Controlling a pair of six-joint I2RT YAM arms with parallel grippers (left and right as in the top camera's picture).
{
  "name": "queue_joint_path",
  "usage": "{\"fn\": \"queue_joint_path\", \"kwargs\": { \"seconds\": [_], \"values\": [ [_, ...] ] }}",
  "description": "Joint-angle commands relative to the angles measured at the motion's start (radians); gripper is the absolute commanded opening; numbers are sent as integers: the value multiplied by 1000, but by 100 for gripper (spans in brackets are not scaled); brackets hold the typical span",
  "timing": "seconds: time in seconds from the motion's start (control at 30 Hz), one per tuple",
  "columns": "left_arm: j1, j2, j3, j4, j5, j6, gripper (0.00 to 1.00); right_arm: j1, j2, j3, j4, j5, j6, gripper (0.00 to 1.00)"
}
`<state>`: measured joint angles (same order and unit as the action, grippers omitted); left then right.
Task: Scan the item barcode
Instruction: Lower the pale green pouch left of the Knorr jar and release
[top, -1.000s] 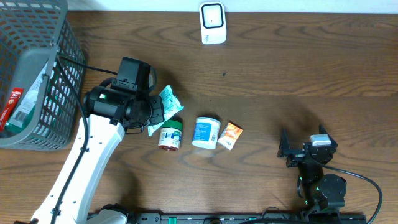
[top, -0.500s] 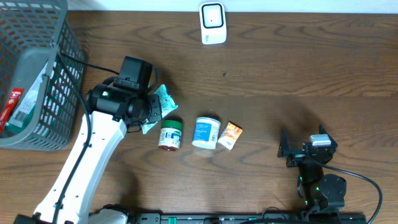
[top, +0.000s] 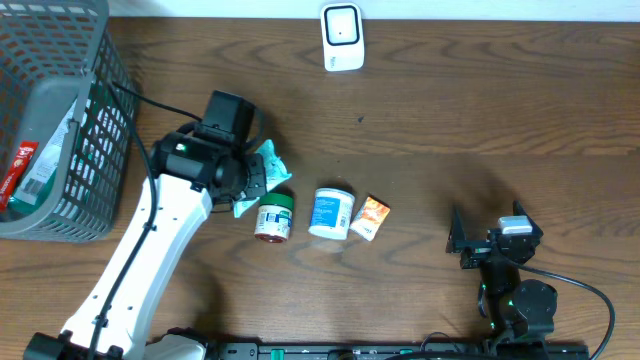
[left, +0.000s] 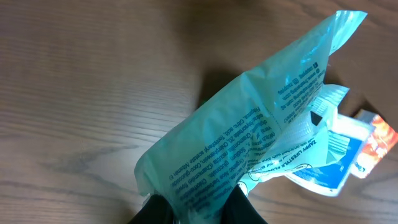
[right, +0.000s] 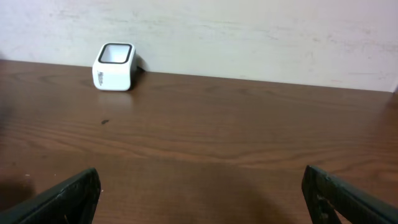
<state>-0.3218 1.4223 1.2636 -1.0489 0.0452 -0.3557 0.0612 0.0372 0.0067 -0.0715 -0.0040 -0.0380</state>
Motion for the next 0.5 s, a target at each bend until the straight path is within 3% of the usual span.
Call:
{"fn": "queue_joint_path", "kwargs": {
  "seconds": [0.0, 0.47],
  "values": [
    [-31, 1, -3, -4, -12, -6, 14, -8, -4, -1, -6, -1, -4, 99],
    [-36, 1, -3, -4, -12, -13, 14, -8, -4, -1, -6, -1, -4, 99]
  ]
}}
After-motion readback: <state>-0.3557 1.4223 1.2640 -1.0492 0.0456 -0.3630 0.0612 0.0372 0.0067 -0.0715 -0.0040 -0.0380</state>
